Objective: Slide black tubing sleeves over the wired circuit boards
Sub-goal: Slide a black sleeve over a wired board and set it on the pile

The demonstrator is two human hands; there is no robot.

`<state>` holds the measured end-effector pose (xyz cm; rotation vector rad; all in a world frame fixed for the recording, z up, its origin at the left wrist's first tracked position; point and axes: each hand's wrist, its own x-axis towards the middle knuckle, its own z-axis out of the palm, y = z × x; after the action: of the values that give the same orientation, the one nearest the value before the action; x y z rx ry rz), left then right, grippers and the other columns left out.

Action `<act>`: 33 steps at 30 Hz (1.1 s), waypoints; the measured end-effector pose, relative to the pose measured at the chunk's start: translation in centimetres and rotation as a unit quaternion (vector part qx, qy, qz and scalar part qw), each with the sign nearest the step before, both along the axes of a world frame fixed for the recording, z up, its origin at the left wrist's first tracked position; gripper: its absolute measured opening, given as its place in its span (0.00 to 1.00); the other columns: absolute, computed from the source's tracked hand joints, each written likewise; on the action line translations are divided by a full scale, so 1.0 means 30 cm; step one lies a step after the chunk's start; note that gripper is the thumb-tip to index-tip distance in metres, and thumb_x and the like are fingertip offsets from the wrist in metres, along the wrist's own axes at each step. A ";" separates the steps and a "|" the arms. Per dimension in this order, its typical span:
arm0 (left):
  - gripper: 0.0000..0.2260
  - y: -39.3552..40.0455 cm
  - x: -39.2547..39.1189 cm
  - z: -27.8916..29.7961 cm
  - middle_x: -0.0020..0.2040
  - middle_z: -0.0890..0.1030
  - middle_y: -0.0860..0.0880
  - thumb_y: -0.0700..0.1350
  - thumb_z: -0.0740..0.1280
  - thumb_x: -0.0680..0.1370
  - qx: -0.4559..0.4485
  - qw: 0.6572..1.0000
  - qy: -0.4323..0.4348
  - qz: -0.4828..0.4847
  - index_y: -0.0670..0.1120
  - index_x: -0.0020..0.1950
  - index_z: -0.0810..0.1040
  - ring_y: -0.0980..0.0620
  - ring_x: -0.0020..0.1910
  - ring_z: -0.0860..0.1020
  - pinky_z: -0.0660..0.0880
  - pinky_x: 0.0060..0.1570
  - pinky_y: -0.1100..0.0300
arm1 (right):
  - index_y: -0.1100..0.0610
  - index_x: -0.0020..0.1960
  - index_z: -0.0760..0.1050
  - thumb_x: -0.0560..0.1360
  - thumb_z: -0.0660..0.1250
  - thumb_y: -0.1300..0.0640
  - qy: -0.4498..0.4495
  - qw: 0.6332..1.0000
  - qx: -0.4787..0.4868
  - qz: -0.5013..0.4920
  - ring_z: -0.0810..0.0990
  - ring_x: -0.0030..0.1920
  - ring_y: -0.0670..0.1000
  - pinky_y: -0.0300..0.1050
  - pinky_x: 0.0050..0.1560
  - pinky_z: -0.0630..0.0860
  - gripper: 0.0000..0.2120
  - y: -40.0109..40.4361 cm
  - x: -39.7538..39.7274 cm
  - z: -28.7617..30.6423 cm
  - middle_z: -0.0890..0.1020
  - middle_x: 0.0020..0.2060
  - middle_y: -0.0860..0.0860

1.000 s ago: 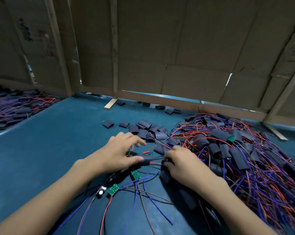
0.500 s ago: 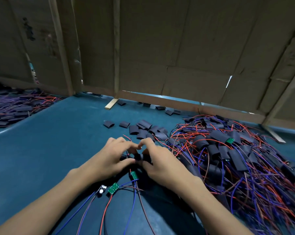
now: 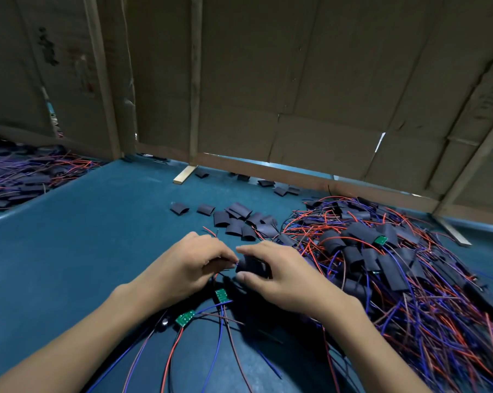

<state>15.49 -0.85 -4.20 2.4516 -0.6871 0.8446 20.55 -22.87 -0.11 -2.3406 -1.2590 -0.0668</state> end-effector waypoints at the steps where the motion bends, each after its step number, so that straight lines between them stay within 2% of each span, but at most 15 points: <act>1: 0.05 0.000 0.002 -0.003 0.50 0.77 0.68 0.48 0.70 0.79 -0.012 1.000 -0.003 -0.005 0.54 0.55 0.81 0.69 0.48 0.74 0.69 0.50 0.65 | 0.52 0.66 0.77 0.78 0.69 0.48 -0.004 1.000 -0.004 0.008 0.77 0.57 0.50 0.42 0.58 0.71 0.18 0.008 -0.007 -0.009 0.82 0.56 0.51; 6: 0.05 0.001 -0.002 0.010 0.49 0.79 0.61 0.46 0.70 0.81 -0.020 0.999 -0.006 -0.044 0.48 0.56 0.81 0.57 0.47 0.78 0.76 0.47 0.58 | 0.52 0.58 0.74 0.80 0.65 0.48 0.000 1.000 0.000 -0.012 0.79 0.52 0.55 0.52 0.52 0.75 0.11 0.022 -0.019 -0.043 0.83 0.50 0.51; 9: 0.06 0.000 -0.014 0.041 0.48 0.81 0.52 0.44 0.71 0.80 0.002 0.999 -0.027 -0.036 0.44 0.55 0.83 0.50 0.44 0.78 0.77 0.44 0.52 | 0.50 0.59 0.73 0.79 0.65 0.46 -0.015 0.999 0.031 0.006 0.79 0.49 0.52 0.49 0.47 0.73 0.12 0.009 -0.017 -0.032 0.83 0.47 0.47; 11: 0.07 -0.005 -0.026 0.072 0.48 0.82 0.51 0.45 0.70 0.81 0.002 0.998 -0.051 -0.031 0.43 0.55 0.83 0.48 0.44 0.78 0.76 0.44 0.51 | 0.49 0.60 0.73 0.78 0.67 0.44 -0.031 0.998 0.060 0.015 0.78 0.45 0.49 0.48 0.44 0.72 0.14 0.001 -0.019 -0.002 0.82 0.44 0.44; 13: 0.11 -0.005 -0.035 0.100 0.53 0.82 0.52 0.48 0.69 0.82 0.032 0.995 -0.094 0.003 0.44 0.60 0.82 0.47 0.48 0.78 0.74 0.46 0.50 | 0.50 0.60 0.75 0.78 0.69 0.46 -0.052 0.994 0.095 0.011 0.77 0.42 0.48 0.45 0.43 0.72 0.14 -0.007 -0.013 0.029 0.82 0.41 0.44; 16: 0.22 0.013 -0.048 0.118 0.66 0.75 0.51 0.54 0.66 0.81 0.043 0.986 -0.123 0.104 0.48 0.73 0.71 0.45 0.62 0.74 0.71 0.58 0.47 | 0.53 0.59 0.76 0.78 0.70 0.50 -0.079 0.978 0.192 -0.022 0.76 0.38 0.42 0.35 0.41 0.70 0.12 -0.028 -0.006 0.079 0.79 0.40 0.43; 19: 0.30 0.016 -0.058 0.118 0.66 0.70 0.46 0.56 0.66 0.79 -0.001 0.984 -0.081 0.158 0.48 0.77 0.63 0.42 0.60 0.72 0.71 0.61 0.42 | 0.50 0.62 0.75 0.79 0.67 0.49 -0.062 0.942 0.317 -0.089 0.75 0.39 0.39 0.33 0.44 0.71 0.12 -0.073 0.012 0.161 0.78 0.41 0.41; 21: 0.31 0.018 -0.057 0.105 0.61 0.69 0.47 0.59 0.64 0.77 0.011 0.981 -0.027 0.191 0.49 0.76 0.61 0.43 0.57 0.72 0.72 0.60 0.43 | 0.47 0.65 0.73 0.80 0.63 0.47 -0.030 0.916 0.379 -0.128 0.74 0.42 0.43 0.40 0.48 0.72 0.14 -0.127 0.038 0.225 0.76 0.43 0.40; 23: 0.29 0.031 -0.052 0.093 0.54 0.71 0.52 0.65 0.60 0.76 0.014 0.974 0.095 0.206 0.53 0.72 0.63 0.47 0.54 0.72 0.73 0.57 0.46 | 0.42 0.66 0.71 0.79 0.60 0.43 0.013 0.898 0.401 -0.179 0.73 0.46 0.48 0.52 0.51 0.71 0.16 -0.200 0.070 0.284 0.76 0.47 0.41; 25: 0.26 0.048 -0.047 0.081 0.48 0.70 0.57 0.68 0.60 0.75 0.023 0.951 0.224 0.214 0.55 0.67 0.67 0.51 0.53 0.72 0.73 0.57 0.50 | 0.40 0.68 0.69 0.81 0.58 0.44 0.010 0.906 0.327 -0.270 0.74 0.54 0.50 0.55 0.57 0.70 0.16 -0.282 0.106 0.311 0.78 0.55 0.44; 26: 0.25 0.055 -0.044 0.074 0.47 0.70 0.58 0.68 0.62 0.74 0.039 0.939 0.264 0.217 0.55 0.65 0.68 0.52 0.53 0.73 0.73 0.57 0.52 | 0.43 0.72 0.67 0.82 0.56 0.47 -0.004 0.911 0.250 -0.329 0.74 0.60 0.52 0.54 0.62 0.68 0.18 -0.321 0.124 0.310 0.78 0.62 0.49; 28: 0.22 0.056 -0.039 0.065 0.48 0.72 0.57 0.66 0.68 0.74 0.053 0.920 0.321 0.217 0.56 0.63 0.69 0.53 0.52 0.74 0.73 0.56 0.55 | 0.52 0.78 0.61 0.84 0.54 0.51 -0.001 0.903 0.102 -0.417 0.68 0.71 0.60 0.53 0.69 0.64 0.23 -0.361 0.151 0.289 0.69 0.72 0.62; 30: 0.20 0.050 -0.038 0.061 0.48 0.74 0.57 0.62 0.71 0.75 0.039 0.910 0.351 0.219 0.56 0.62 0.71 0.55 0.51 0.75 0.73 0.54 0.59 | 0.54 0.80 0.58 0.85 0.53 0.51 0.036 0.882 -0.014 -0.469 0.64 0.73 0.66 0.57 0.71 0.62 0.24 -0.359 0.165 0.247 0.63 0.74 0.67; 33: 0.15 0.049 -0.033 0.056 0.43 0.79 0.59 0.56 0.72 0.76 -0.019 0.908 0.355 0.222 0.55 0.60 0.75 0.62 0.44 0.77 0.72 0.44 0.66 | 0.54 0.74 0.63 0.84 0.52 0.47 0.046 0.852 -0.143 -0.501 0.63 0.70 0.66 0.60 0.69 0.61 0.21 -0.332 0.173 0.203 0.64 0.71 0.64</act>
<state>14.48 0.62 -2.50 2.6433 0.1575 0.0471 25.73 -32.84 5.98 -2.9561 0.1315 -0.1061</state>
